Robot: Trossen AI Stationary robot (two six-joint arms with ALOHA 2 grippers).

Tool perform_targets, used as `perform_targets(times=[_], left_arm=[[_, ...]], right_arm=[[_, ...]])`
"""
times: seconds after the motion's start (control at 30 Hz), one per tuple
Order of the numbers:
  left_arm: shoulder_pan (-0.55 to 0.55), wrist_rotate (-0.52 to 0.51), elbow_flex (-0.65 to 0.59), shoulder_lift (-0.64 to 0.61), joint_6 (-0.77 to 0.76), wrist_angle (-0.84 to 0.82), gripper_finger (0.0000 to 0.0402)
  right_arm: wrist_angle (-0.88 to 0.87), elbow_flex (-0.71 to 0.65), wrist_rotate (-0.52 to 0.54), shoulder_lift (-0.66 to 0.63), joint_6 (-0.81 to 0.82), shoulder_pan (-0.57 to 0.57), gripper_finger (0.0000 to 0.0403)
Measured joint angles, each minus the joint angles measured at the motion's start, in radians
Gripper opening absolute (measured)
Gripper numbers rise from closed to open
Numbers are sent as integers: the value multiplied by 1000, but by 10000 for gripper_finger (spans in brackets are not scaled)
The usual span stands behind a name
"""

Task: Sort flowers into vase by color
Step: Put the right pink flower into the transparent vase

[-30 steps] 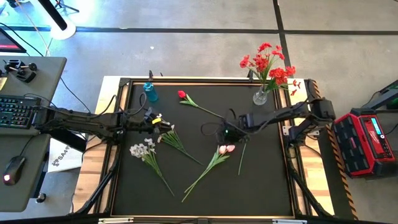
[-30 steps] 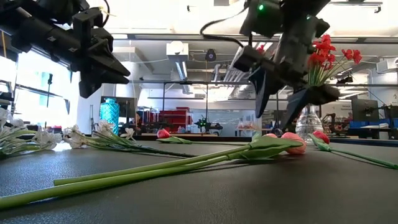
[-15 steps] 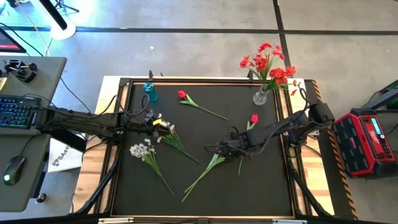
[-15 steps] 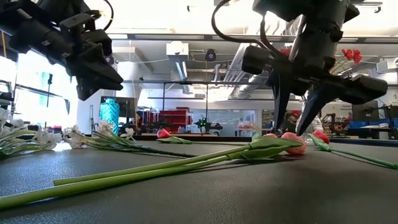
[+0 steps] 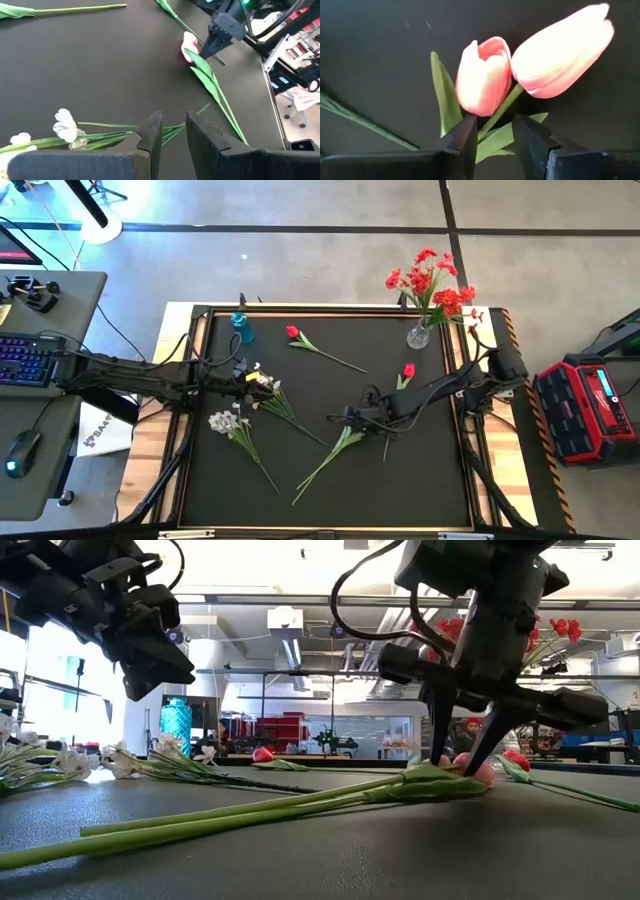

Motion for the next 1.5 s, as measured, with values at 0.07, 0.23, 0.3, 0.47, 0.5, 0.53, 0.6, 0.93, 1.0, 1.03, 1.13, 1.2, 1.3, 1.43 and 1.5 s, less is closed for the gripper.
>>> perform_targets(times=[0.07,0.23,0.3,0.47,0.5,0.53,0.6,0.93,1.0,1.03,1.13,1.2,1.3,1.43,1.5], left_arm=[[0,0,0,0,-1,0,74],[0,0,0,0,2,0,74],[0,0,0,0,5,0,74],[0,0,0,0,24,0,74],[0,-1,0,0,29,0,74],[0,0,0,0,31,0,74],[0,-1,0,0,31,0,74],[0,-12,0,0,13,1,74],[0,-20,0,0,13,1,74],[0,-28,0,0,13,1,74],[3,-36,0,0,13,3,74],[3,-37,0,0,13,5,74],[3,-37,0,0,2,10,74],[3,-37,0,0,-19,10,74],[3,-37,0,0,-19,16,74]], right_arm=[[-3,0,0,0,0,0,108],[-20,0,3,0,-2,0,104],[-48,0,12,0,-11,-3,96],[-74,0,7,0,-87,-13,50],[-73,0,7,0,-93,-13,35],[-73,0,6,-1,-106,-13,20],[-71,0,1,-8,-130,-9,7],[-97,0,140,-164,-158,31,3],[-110,0,222,-214,-197,38,2],[-117,0,265,-237,-218,40,2],[-133,0,391,-305,-323,40,1],[-136,0,456,-344,-408,39,1],[-136,0,536,-400,-538,39,1],[-135,0,636,-476,-739,39,1],[-135,0,700,-515,-829,39,1]])
